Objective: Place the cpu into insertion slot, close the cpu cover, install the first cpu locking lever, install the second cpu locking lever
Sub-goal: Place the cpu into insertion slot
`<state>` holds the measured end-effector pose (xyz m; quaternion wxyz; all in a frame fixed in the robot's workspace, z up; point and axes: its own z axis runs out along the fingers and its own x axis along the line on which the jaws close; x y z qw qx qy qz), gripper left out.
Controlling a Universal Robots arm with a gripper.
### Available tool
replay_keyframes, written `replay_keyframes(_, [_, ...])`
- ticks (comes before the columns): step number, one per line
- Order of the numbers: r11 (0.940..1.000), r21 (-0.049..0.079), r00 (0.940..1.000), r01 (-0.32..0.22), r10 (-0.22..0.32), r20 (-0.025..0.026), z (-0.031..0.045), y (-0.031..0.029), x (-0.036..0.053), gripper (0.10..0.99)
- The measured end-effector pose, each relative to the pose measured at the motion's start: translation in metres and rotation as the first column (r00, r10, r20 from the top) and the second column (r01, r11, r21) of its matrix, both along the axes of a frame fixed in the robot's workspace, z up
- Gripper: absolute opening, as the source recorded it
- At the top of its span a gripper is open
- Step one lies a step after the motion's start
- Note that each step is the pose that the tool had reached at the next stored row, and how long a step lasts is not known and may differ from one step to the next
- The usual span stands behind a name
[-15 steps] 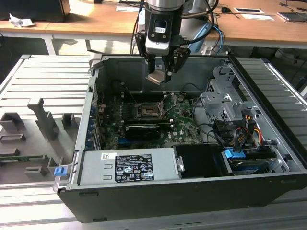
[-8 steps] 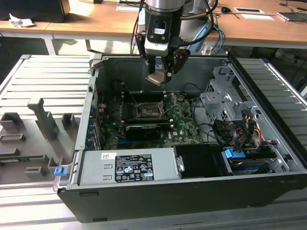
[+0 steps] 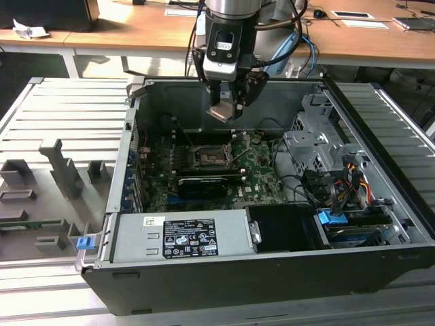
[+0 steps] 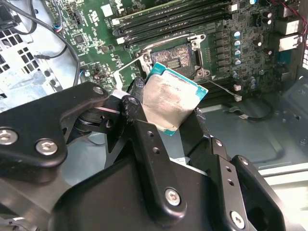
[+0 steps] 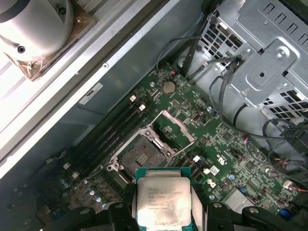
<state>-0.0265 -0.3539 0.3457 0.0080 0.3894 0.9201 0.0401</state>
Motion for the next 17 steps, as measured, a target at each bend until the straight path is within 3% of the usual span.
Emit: replay_keyframes(17, [0.9946, -0.004, 0.9946, 0.104, -0.104, 0.0001, -0.0082, 0.0000, 0.0000, 0.537])
